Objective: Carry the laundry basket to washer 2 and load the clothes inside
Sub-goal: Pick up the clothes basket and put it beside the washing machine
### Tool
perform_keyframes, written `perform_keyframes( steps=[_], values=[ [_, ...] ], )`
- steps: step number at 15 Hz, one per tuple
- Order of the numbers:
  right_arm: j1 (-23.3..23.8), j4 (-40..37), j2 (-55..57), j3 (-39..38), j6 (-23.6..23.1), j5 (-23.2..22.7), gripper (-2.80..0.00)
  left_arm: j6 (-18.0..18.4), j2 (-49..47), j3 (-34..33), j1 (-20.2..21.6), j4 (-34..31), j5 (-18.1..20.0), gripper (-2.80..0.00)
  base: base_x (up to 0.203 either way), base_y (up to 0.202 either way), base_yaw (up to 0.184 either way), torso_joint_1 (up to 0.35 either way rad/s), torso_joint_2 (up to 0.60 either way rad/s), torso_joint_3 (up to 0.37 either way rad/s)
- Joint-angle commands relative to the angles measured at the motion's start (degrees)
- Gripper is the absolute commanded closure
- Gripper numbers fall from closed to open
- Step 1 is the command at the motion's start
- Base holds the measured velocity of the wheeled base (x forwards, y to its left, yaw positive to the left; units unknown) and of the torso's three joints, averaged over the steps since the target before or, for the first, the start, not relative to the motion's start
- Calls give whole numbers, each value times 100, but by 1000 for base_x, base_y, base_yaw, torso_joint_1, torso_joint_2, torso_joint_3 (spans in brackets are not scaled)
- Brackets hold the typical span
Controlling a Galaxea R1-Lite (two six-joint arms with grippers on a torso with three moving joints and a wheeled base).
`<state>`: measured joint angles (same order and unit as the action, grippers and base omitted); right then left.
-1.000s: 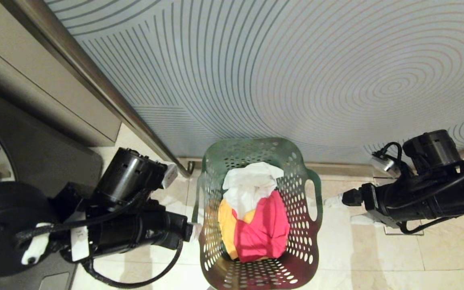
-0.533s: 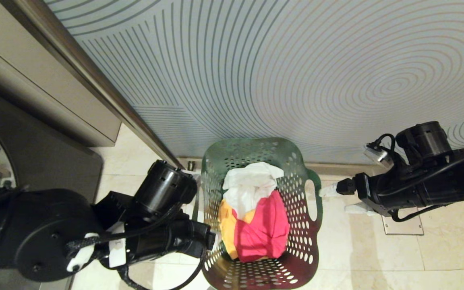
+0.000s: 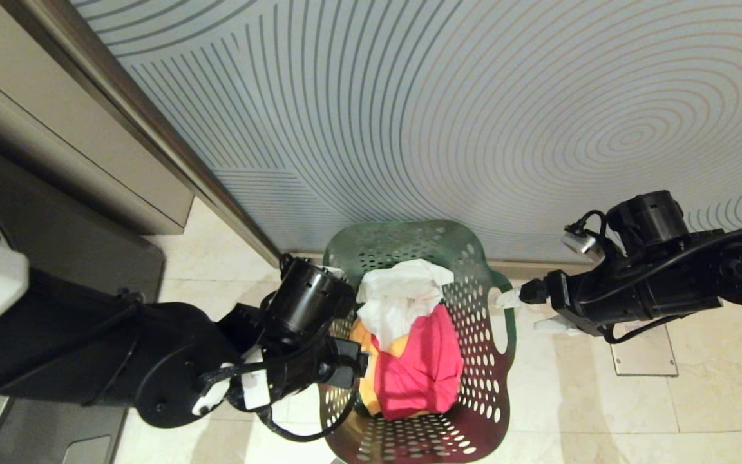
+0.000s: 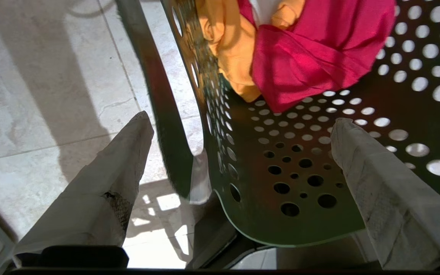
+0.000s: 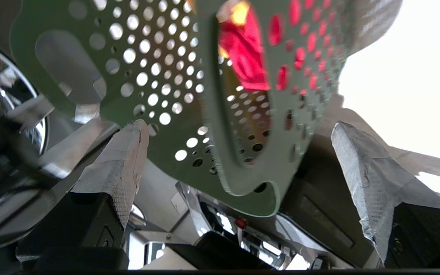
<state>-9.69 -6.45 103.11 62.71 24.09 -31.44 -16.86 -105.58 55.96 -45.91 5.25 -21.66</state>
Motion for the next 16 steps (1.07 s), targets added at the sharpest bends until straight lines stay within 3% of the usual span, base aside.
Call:
perform_keyframes(
  steps=[1,6,10,14,16],
  values=[
    [-126,-6,25,25,22,-20,-280,-10,-276,84,3,19,-72,-280,0,0,0,0,0,0],
    [-401,-4,332,519,220,-29,-280,-53,-314,160,38,20,-94,-280,0,0,0,0,0,0],
    [-402,46,465,670,344,-60,-280,-54,-330,276,37,28,153,-280,0,0,0,0,0,0],
    [-597,777,590,669,1296,-244,-280,-54,-323,301,47,28,277,-280,0,0,0,0,0,0],
    [-653,1300,792,644,1560,-225,-280,-54,-332,304,47,28,277,-280,0,0,0,0,0,0]
  ],
)
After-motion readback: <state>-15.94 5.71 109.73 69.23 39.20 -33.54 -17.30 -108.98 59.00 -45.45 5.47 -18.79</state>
